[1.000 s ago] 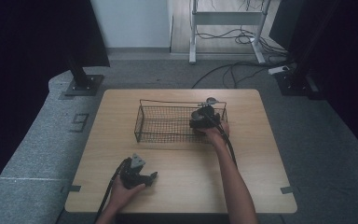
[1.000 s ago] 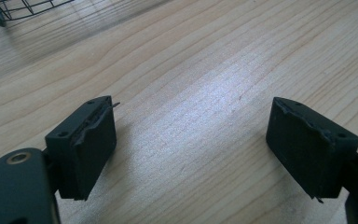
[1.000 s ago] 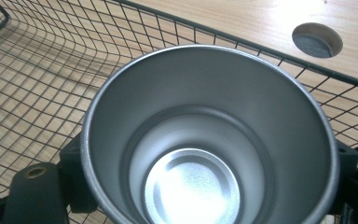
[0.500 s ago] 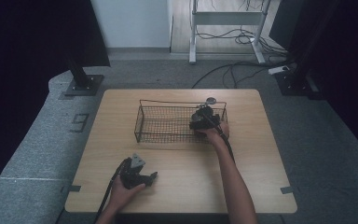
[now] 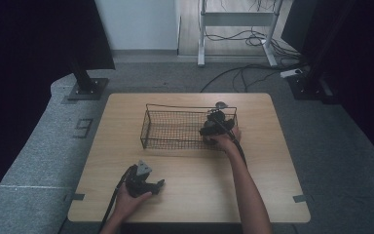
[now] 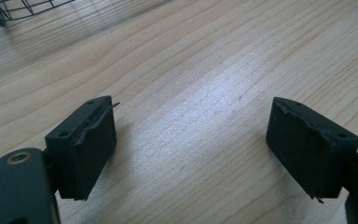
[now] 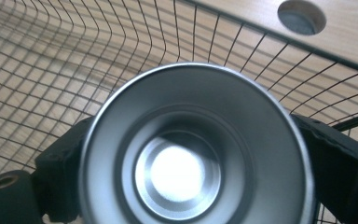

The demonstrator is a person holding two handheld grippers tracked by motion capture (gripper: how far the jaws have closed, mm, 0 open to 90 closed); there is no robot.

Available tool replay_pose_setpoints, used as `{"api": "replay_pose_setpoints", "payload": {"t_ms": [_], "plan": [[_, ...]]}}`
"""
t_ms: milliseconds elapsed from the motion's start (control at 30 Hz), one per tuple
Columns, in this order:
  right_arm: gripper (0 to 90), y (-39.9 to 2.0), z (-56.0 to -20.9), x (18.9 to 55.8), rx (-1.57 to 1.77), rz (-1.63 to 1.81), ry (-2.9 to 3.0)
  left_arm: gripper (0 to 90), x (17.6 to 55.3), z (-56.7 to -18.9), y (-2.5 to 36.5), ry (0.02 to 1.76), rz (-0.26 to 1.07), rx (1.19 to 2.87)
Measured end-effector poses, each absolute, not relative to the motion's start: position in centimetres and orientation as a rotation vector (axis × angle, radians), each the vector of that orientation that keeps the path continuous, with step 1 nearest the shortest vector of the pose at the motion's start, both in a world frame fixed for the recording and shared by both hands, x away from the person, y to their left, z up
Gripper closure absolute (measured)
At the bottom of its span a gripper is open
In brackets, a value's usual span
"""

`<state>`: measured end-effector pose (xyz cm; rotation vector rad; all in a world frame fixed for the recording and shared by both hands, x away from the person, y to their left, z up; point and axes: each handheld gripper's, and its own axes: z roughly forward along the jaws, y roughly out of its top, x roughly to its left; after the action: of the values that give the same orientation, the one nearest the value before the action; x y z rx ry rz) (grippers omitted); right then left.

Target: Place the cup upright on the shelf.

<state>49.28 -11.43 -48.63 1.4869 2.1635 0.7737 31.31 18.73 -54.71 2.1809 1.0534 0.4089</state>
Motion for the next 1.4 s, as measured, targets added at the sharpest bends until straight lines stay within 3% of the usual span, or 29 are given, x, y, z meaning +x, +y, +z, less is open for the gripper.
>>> {"api": "replay_pose_setpoints", "payload": {"t_ms": [567, 967, 1400], "plan": [[9.8, -13.3, -45.9, 47.2, 1.443, 1.063, 2.024, 16.0, 31.3, -54.7, 18.7, 1.053, 0.409, 2.183], [13.2, -15.9, -45.1, 42.1, 1.359, 1.213, 1.999, 16.0, 31.3, -54.7, 18.7, 1.054, 0.41, 2.183], [15.0, -18.7, -47.2, 36.2, 1.32, 1.272, 1.985, 16.0, 31.3, -54.7, 18.7, 1.053, 0.41, 2.185]]}}
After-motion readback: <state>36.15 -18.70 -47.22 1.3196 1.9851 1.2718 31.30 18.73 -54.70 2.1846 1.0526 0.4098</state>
